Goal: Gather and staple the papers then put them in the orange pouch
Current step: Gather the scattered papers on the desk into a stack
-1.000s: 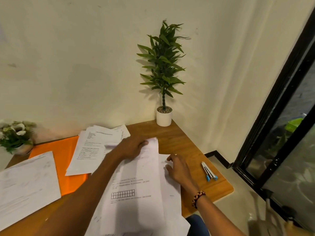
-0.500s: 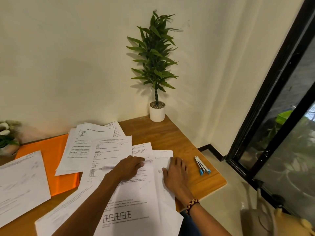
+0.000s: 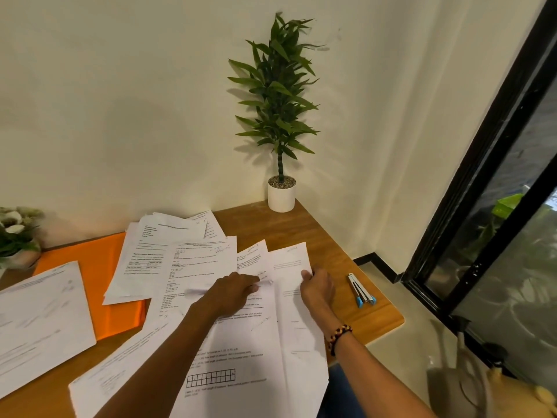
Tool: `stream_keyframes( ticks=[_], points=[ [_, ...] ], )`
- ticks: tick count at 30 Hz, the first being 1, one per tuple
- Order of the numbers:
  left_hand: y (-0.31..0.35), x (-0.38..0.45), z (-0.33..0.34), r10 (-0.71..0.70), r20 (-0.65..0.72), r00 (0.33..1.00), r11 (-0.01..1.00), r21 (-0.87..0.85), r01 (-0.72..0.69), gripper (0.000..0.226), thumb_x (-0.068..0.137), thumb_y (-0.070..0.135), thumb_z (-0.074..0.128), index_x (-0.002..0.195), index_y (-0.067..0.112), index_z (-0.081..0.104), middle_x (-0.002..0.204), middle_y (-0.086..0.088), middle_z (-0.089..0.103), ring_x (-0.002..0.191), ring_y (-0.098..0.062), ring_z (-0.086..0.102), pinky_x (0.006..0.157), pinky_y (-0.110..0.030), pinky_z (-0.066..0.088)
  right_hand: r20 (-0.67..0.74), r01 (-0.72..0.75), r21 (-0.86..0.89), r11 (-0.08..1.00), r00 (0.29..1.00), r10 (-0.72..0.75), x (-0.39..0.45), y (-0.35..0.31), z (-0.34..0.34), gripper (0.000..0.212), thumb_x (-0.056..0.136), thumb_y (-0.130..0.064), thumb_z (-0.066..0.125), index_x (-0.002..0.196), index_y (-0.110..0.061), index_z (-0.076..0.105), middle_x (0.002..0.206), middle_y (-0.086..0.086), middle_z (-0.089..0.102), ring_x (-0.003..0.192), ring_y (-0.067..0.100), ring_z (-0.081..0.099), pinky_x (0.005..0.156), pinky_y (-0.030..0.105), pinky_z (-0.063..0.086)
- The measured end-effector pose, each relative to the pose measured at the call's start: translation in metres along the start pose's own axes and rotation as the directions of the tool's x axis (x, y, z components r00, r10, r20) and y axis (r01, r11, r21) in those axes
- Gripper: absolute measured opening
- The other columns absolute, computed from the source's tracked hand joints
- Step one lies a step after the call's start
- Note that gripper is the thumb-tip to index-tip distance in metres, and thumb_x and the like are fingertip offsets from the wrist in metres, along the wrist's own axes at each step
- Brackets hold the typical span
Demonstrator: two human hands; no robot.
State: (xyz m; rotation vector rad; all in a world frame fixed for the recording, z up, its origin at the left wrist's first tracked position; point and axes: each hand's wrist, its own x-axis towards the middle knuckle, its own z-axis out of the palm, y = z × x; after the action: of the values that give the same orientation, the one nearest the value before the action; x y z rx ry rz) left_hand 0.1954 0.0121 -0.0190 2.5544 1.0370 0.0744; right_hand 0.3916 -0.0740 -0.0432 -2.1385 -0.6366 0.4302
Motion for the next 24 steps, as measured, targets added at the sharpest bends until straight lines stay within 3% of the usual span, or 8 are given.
stream_keyframes(
  ticks=[4,7,13,15,17,19,21,24],
  points=[
    [-0.004,-0.004,-0.001,0.008,-0.005,1.0,1.0,-0.009,-0.008,0.023,0.106,0.039,0.043,0.116,0.031,0.062,0.126,0.001,0.068,0.098,-0.019,0.067,0.076,-0.024,0.048,-0.115,-0.013,0.003,1.0,0.993,0.013,0.008,-0.009,-0.01,0.016,0.103,-0.027,0.057,0.108,-0.012,0.062,0.11,0.009,0.066,0.098,0.024,0.062,0.075,0.033,0.052],
    [-0.002,-0.005,-0.003,-0.006,-0.034,0.999,1.0,-0.031,0.004,0.034,0.106,0.037,0.044,0.132,0.026,0.061,0.135,0.001,0.063,0.111,-0.022,0.065,0.082,-0.023,0.042,-0.205,0.017,-0.018,1.0,0.979,-0.02,0.014,-0.017,-0.027,0.021,0.104,-0.027,0.054,0.112,-0.009,0.061,0.114,0.01,0.063,0.102,0.027,0.061,0.079,0.038,0.053],
    [0.005,-0.002,-0.012,-0.001,-0.114,0.993,0.99,-0.142,-0.016,0.035,0.104,0.046,0.041,0.118,0.025,0.065,0.118,0.002,0.071,0.102,-0.021,0.066,0.085,-0.033,0.049,-0.417,0.295,-0.121,0.948,0.852,-0.318,0.023,-0.05,-0.076,0.017,0.105,-0.021,0.053,0.099,-0.008,0.062,0.102,0.009,0.059,0.075,0.019,0.048,0.062,0.036,0.042],
    [0.012,0.003,-0.03,0.022,-0.215,0.976,0.973,-0.218,-0.07,0.034,0.102,0.053,0.039,0.108,0.032,0.065,0.105,0.01,0.072,0.092,-0.015,0.066,0.084,-0.038,0.053,-0.374,0.406,-0.196,0.893,0.81,-0.451,0.02,-0.058,-0.085,0.02,0.105,-0.022,0.051,0.095,-0.009,0.062,0.096,0.007,0.058,0.07,0.019,0.048,0.059,0.032,0.038],
    [0.026,0.009,-0.054,0.098,-0.313,0.945,0.963,-0.209,-0.169,0.034,0.102,0.051,0.04,0.119,0.035,0.065,0.12,0.011,0.066,0.101,-0.011,0.063,0.09,-0.039,0.053,-0.325,0.496,-0.257,0.829,0.764,-0.558,0.013,-0.065,-0.09,0.022,0.105,-0.023,0.05,0.094,-0.01,0.064,0.091,0.005,0.059,0.068,0.02,0.051,0.057,0.03,0.037],
    [0.044,0.013,-0.08,0.209,-0.425,0.881,0.935,-0.178,-0.308,0.029,0.104,0.038,0.046,0.122,0.028,0.066,0.143,0.008,0.049,0.116,-0.01,0.055,0.091,-0.031,0.05,-0.257,0.589,-0.267,0.763,0.719,-0.645,0.005,-0.074,-0.096,0.024,0.105,-0.026,0.05,0.092,-0.012,0.065,0.088,0.002,0.059,0.068,0.022,0.055,0.056,0.03,0.038],
    [0.062,0.015,-0.102,0.271,-0.513,0.814,0.888,-0.193,-0.417,0.024,0.104,0.03,0.05,0.116,0.022,0.069,0.151,0.004,0.038,0.12,-0.008,0.053,0.091,-0.022,0.047,-0.147,0.684,-0.245,0.687,0.674,-0.724,-0.003,-0.088,-0.102,0.026,0.105,-0.03,0.05,0.087,-0.015,0.061,0.082,-0.002,0.058,0.068,0.02,0.055,0.054,0.031,0.037],
    [0.078,0.015,-0.121,0.281,-0.555,0.783,0.866,-0.205,-0.456,0.027,0.104,0.031,0.05,0.119,0.019,0.068,0.15,0.003,0.042,0.117,-0.004,0.054,0.092,-0.012,0.044,-0.033,0.752,-0.21,0.625,0.633,-0.773,-0.012,-0.11,-0.112,0.027,0.103,-0.032,0.05,0.081,-0.018,0.056,0.075,-0.006,0.058,0.064,0.015,0.051,0.054,0.034,0.039]
  ],
)
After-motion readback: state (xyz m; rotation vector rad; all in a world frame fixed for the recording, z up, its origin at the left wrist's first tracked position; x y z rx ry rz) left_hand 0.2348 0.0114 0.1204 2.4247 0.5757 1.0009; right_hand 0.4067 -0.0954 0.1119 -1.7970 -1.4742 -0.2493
